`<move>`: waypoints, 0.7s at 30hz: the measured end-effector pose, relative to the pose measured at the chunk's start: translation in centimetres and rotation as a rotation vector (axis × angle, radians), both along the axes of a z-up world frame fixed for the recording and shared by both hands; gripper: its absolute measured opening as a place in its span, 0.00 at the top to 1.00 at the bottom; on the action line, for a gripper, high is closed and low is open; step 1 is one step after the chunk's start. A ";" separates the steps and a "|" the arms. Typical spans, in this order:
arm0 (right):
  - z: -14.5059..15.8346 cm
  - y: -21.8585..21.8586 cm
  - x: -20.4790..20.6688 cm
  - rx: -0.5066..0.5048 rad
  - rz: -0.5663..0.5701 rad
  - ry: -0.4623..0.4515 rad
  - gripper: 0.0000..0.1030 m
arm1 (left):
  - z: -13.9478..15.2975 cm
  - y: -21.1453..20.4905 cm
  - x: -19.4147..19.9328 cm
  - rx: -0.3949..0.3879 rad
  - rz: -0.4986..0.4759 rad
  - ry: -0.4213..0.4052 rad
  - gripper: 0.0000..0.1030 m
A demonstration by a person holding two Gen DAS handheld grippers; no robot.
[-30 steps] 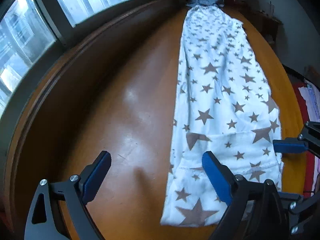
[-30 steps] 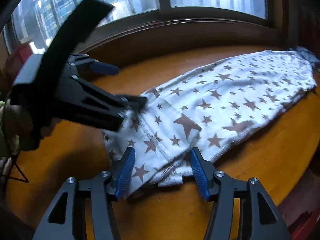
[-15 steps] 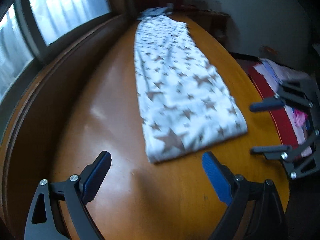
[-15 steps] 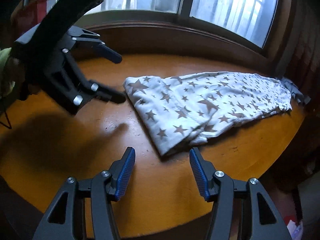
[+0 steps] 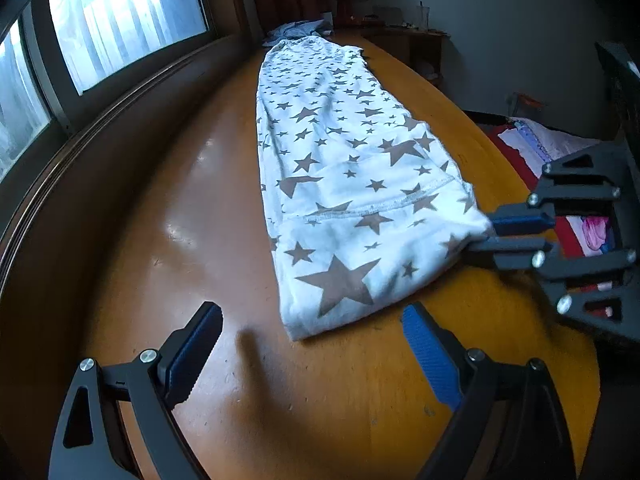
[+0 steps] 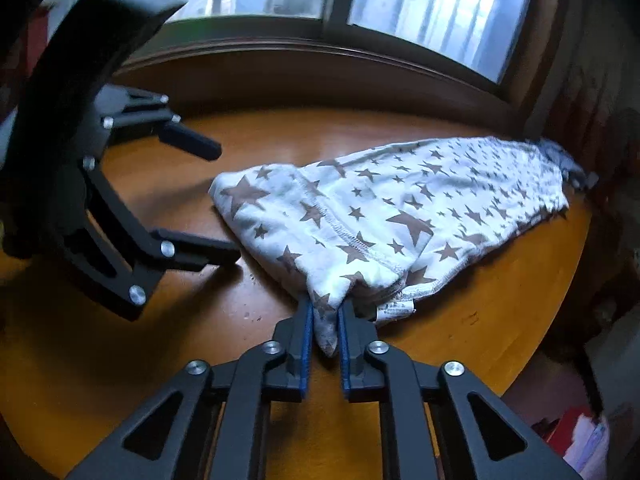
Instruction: Fold clothes
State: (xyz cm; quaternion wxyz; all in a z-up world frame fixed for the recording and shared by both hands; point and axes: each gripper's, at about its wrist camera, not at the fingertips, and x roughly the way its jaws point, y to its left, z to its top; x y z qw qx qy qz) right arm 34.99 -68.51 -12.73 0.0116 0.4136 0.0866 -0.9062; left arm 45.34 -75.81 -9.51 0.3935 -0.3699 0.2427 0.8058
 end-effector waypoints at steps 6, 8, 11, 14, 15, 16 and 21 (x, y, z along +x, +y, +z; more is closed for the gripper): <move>2.3 1.9 0.0 -0.203 0.001 -0.010 0.91 | 0.2 0.2 -0.3 0.056 0.011 -0.017 0.44; 2.8 2.1 0.4 -0.247 0.012 -0.025 0.91 | 0.7 0.1 -0.6 0.093 0.013 -0.048 0.53; 3.2 2.7 1.3 -0.316 0.024 -0.054 0.91 | 1.7 -0.5 -0.6 0.121 0.003 -0.064 0.53; 3.5 3.6 2.1 -0.395 0.029 -0.089 0.91 | 2.5 -0.8 -0.7 0.128 -0.022 -0.080 0.53; 3.5 4.1 2.3 -0.420 0.023 -0.095 0.91 | 2.6 -0.6 -0.8 0.125 -0.027 -0.084 0.53; 3.6 4.6 2.5 -0.445 0.017 -0.100 0.91 | 2.7 -0.4 -0.9 0.122 -0.031 -0.087 0.53; 4.1 7.4 2.4 -0.571 -0.033 -0.109 0.91 | 4.4 0.9 -2.8 0.124 -0.034 -0.075 0.53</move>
